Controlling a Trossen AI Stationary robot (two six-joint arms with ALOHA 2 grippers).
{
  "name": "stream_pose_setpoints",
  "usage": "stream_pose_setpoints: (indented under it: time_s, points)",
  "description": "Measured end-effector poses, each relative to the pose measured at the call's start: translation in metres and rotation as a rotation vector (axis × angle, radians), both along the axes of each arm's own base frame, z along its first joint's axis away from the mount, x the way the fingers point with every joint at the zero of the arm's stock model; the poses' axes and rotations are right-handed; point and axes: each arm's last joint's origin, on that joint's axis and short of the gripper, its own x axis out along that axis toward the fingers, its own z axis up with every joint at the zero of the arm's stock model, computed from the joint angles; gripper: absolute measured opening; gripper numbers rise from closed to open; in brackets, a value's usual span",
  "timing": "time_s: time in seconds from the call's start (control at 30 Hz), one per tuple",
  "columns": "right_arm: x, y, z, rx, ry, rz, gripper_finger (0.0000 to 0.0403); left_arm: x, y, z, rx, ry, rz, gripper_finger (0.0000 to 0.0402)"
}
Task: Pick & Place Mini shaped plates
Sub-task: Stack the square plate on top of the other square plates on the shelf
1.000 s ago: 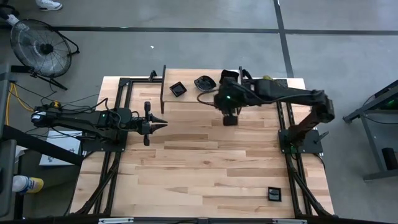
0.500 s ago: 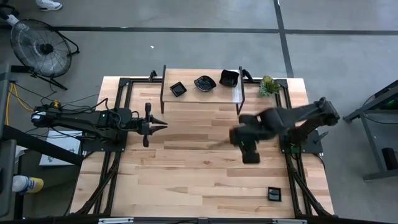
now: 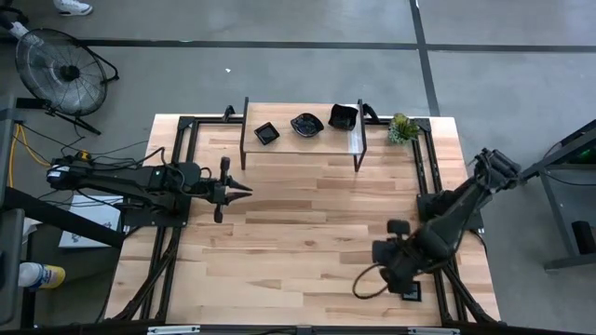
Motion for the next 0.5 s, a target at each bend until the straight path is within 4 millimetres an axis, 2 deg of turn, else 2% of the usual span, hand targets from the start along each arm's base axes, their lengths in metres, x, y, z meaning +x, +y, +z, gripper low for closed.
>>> stream_pose_setpoints:
  time_s: [0.3,0.5]
  points:
    - [-0.045,0.005,-0.048,0.237,0.025,-0.139,0.0113,0.012,-0.001,-0.012,0.005,0.078,0.0,0.0046]
    - [-0.06,0.002,-0.077,0.31,0.086,-0.165,0.0113,0.022,-0.001,-0.02,0.01,0.125,0.003,0.0046]
